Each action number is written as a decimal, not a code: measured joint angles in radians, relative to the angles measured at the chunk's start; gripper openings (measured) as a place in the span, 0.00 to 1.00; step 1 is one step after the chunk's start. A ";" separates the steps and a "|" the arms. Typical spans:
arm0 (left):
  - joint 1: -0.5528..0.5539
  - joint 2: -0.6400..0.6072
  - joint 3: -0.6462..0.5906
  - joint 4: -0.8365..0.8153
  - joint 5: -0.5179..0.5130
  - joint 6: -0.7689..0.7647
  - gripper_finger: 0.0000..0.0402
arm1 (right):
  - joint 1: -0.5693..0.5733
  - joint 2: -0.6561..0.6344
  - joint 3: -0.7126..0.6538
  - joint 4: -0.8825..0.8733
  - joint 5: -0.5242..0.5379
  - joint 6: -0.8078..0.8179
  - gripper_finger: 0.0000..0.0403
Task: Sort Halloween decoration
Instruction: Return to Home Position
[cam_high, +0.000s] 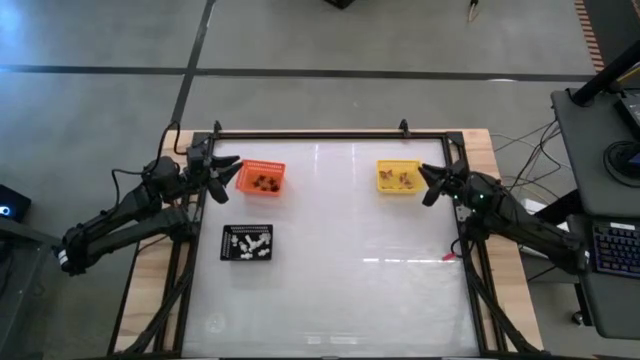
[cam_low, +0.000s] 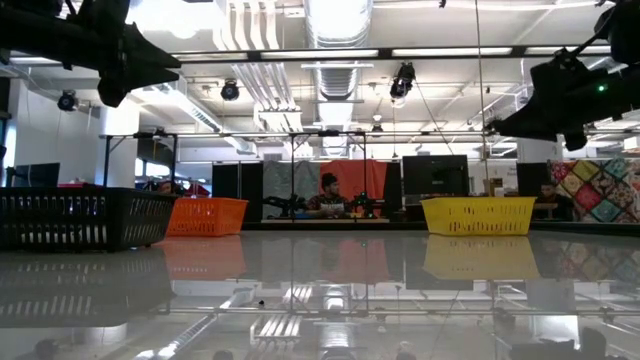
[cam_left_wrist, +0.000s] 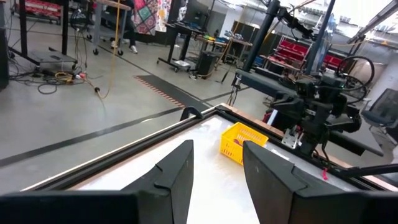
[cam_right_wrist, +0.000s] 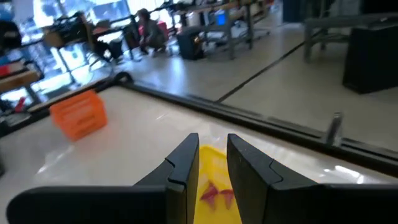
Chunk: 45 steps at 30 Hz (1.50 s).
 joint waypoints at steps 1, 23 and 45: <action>0.000 0.000 0.000 -0.001 0.001 -0.003 0.30 | 0.000 -0.017 -0.005 -0.001 0.012 0.002 0.18; -0.001 0.006 0.000 -0.017 0.025 -0.031 0.30 | 0.000 -0.065 -0.045 0.036 -0.213 -0.080 0.18; -0.001 0.006 0.000 -0.021 0.026 -0.134 0.30 | 0.000 -0.054 -0.111 0.227 -0.215 -0.158 0.18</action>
